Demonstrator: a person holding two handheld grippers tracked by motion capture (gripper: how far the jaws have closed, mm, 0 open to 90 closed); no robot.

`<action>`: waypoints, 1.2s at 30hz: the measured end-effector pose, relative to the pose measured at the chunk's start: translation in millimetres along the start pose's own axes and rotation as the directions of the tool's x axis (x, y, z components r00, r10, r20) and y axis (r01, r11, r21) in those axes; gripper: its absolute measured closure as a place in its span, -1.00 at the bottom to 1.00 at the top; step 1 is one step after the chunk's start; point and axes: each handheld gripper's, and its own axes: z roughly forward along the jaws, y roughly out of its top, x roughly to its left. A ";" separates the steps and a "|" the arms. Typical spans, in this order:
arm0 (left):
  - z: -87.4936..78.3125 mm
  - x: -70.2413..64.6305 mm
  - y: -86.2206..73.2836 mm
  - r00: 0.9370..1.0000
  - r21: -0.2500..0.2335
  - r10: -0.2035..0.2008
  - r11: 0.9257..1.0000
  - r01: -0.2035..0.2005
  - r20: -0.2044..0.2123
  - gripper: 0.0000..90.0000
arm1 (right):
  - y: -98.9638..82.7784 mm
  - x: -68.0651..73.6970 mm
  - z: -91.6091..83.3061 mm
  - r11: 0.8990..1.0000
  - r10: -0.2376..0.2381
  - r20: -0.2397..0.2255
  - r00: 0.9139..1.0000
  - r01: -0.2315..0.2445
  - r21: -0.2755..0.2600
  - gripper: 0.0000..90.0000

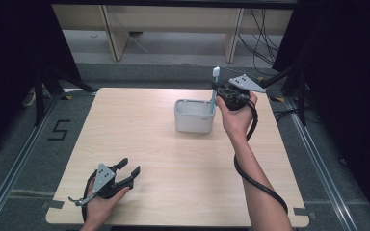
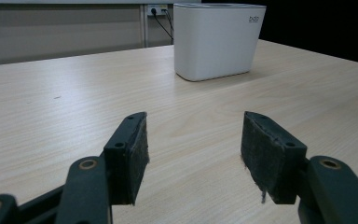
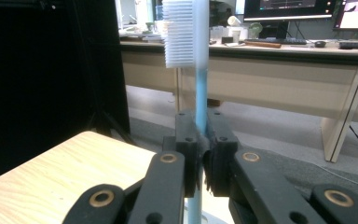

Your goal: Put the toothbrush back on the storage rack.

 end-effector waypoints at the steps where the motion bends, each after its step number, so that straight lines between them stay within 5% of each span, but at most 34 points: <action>1: 0.0 -0.1 0.0 1.000 0.000 0.000 1.000 0.000 0.000 -0.10 | -0.3 -1.2 0.9 1.000 -0.004 0.005 1.000 0.004 0.004 0.91; 17: -0.2 -0.1 0.0 1.000 -0.001 0.003 1.000 -0.003 0.001 -0.10 | -10.4 -8.7 13.1 0.999 0.036 0.034 0.999 -0.036 0.010 0.90; 36: -0.3 -0.2 -0.1 1.000 -0.003 0.004 1.000 -0.004 0.002 -0.09 | -18.1 -10.6 22.0 0.999 0.029 0.047 0.998 -0.030 0.018 0.90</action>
